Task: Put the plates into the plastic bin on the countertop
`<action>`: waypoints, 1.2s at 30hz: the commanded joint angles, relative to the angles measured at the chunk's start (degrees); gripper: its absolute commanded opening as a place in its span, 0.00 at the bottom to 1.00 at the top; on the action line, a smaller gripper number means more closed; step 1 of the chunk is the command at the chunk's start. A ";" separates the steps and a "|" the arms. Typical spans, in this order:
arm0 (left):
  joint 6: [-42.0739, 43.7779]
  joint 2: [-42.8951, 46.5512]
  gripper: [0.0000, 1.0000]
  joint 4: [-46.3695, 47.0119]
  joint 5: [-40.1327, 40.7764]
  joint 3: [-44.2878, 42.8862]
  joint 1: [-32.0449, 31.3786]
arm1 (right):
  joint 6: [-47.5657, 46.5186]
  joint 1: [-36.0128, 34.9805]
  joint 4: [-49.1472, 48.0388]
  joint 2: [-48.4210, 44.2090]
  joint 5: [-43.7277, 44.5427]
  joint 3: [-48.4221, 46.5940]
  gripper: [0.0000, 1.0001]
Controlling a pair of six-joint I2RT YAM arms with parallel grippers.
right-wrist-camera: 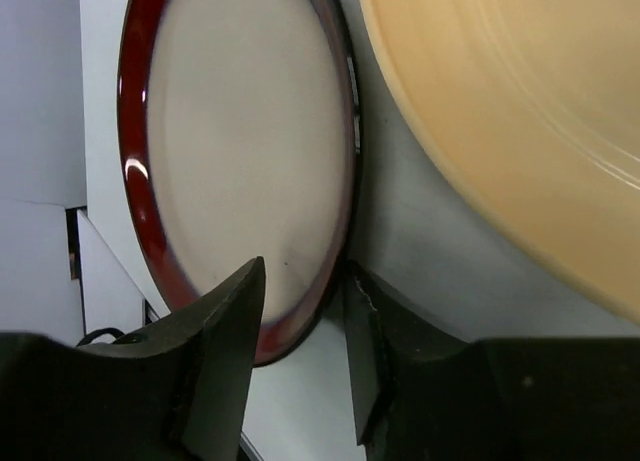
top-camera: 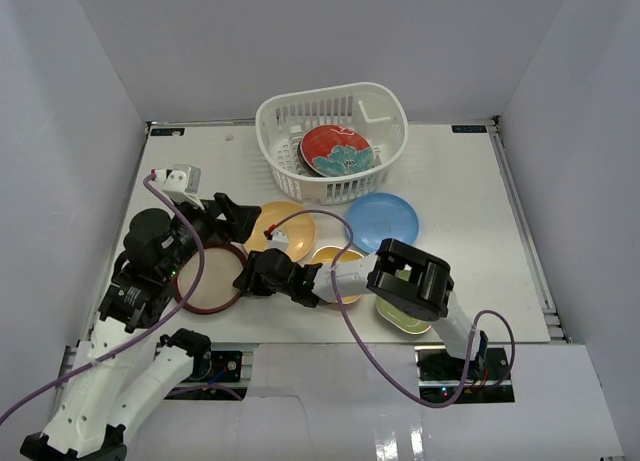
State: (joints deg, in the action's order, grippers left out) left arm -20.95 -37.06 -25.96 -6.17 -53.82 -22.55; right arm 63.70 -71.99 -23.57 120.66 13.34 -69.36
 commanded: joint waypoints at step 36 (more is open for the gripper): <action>-18.84 1.30 0.88 1.25 10.13 12.76 -0.13 | -25.81 42.54 14.33 -23.74 -4.20 -19.28 0.08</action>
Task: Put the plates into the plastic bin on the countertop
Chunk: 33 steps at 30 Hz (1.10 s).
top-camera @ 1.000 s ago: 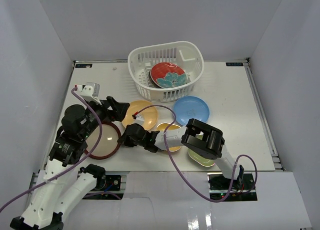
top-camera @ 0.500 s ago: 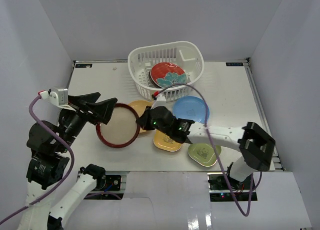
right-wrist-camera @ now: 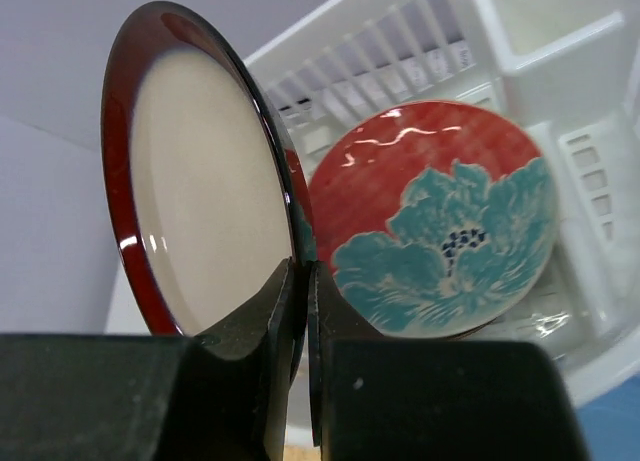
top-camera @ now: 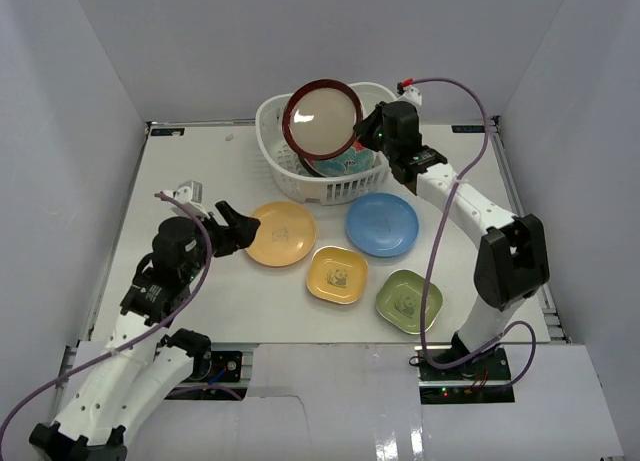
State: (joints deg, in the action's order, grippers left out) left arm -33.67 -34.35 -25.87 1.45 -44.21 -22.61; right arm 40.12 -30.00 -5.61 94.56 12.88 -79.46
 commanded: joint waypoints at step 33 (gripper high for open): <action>-18.10 -38.60 0.83 20.85 16.30 13.88 -0.06 | -13.92 9.34 -0.37 -5.51 -6.48 6.40 0.80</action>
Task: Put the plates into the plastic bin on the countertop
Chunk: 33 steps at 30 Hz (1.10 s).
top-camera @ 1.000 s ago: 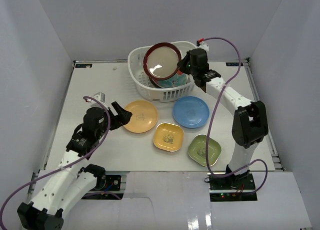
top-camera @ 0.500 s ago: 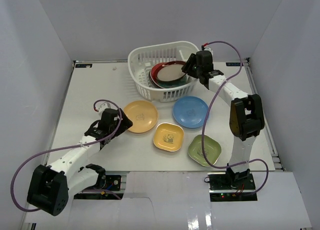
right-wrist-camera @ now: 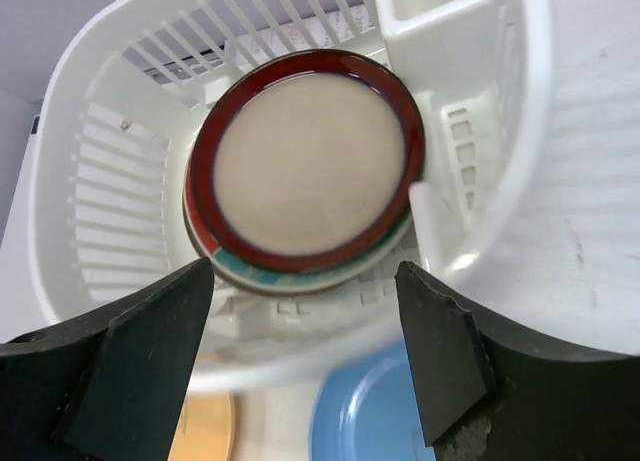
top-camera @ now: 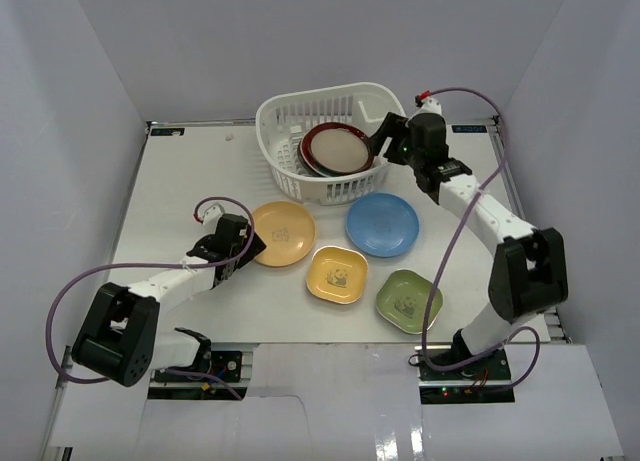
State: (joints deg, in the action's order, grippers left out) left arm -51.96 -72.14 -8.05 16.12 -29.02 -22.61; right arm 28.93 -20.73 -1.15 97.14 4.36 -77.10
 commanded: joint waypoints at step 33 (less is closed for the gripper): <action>16.36 -0.87 0.00 -7.77 -7.33 -41.53 -1.82 | 0.43 13.17 -13.60 -15.58 -2.07 42.82 0.26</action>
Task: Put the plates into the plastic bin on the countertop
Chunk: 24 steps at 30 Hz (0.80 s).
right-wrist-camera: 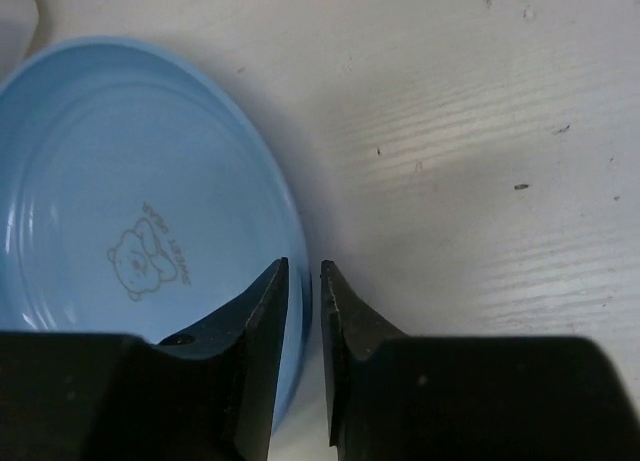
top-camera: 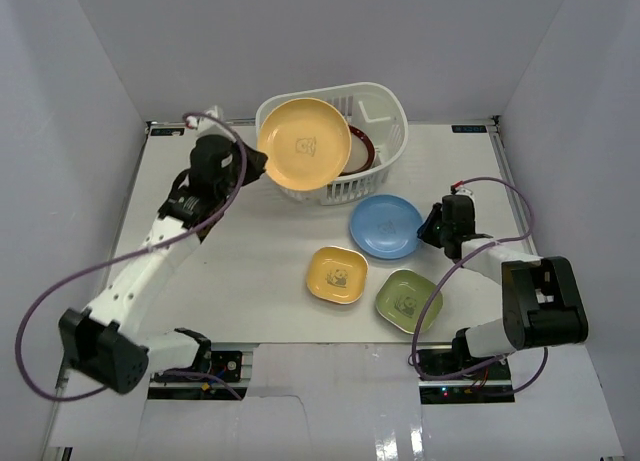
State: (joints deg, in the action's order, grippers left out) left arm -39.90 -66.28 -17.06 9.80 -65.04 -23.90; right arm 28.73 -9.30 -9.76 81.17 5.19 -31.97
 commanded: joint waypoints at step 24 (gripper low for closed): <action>13.35 -55.45 0.59 -8.61 -3.03 -55.19 -1.06 | 1.42 7.82 2.99 -19.39 -8.36 -17.76 0.08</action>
State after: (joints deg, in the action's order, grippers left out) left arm -27.49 -125.16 -26.17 9.17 -116.42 -24.62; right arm 28.36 1.50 -2.57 60.05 -0.82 -43.09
